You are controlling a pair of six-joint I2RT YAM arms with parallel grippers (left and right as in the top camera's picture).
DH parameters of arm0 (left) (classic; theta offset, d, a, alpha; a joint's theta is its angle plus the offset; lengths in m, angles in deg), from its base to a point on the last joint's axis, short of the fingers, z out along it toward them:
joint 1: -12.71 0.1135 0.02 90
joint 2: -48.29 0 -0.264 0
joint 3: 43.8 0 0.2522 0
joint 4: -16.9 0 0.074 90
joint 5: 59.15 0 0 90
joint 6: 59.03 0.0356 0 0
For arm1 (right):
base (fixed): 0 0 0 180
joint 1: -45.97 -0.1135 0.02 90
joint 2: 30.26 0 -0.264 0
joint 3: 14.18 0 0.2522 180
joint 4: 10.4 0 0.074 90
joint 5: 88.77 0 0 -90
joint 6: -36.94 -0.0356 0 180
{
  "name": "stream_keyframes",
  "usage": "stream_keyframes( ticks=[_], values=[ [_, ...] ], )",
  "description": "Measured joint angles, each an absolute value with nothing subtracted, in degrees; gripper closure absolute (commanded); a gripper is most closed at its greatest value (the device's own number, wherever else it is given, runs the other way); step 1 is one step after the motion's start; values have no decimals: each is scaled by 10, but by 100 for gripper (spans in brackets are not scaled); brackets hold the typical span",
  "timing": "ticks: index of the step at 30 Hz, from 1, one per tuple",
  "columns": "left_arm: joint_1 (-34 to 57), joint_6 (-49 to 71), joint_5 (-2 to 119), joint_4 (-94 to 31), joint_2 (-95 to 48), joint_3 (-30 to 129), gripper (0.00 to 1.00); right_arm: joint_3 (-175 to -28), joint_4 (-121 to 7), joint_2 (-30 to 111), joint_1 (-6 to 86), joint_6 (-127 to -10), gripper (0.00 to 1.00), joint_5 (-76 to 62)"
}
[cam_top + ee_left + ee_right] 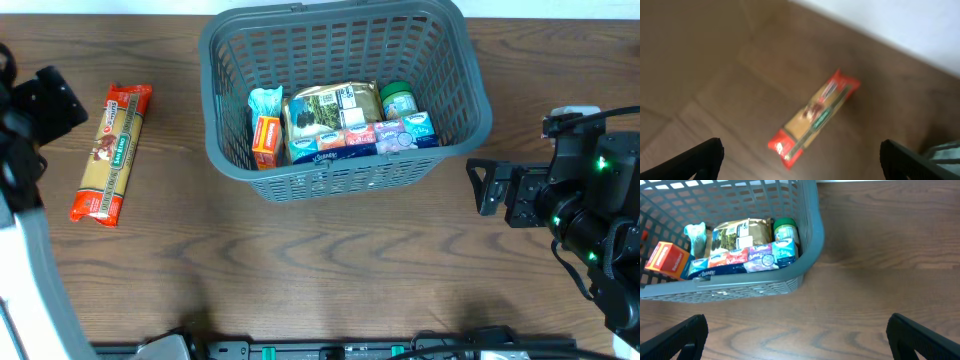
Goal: Pack container
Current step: 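Lower the left gripper onto the San Remo spaghetti pack and grasp it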
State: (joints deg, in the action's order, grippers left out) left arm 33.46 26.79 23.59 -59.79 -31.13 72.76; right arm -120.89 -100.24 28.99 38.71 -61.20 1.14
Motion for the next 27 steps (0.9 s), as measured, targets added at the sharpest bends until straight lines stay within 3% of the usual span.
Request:
stream_keyframes(
  ticks=[9, 17, 27],
  values=[
    [395, 328, 294, -570, -460, 696, 2, -1209, -1002, 290, 387, -612, 1, 11],
    [467, 421, 472, -533, -567, 696, 2, -1209, -1002, 290, 387, -612, 1, 11],
    [508, 535, 595, -486, -690, 696, 2, -1209, -1002, 290, 387, -612, 1, 11]
  ],
)
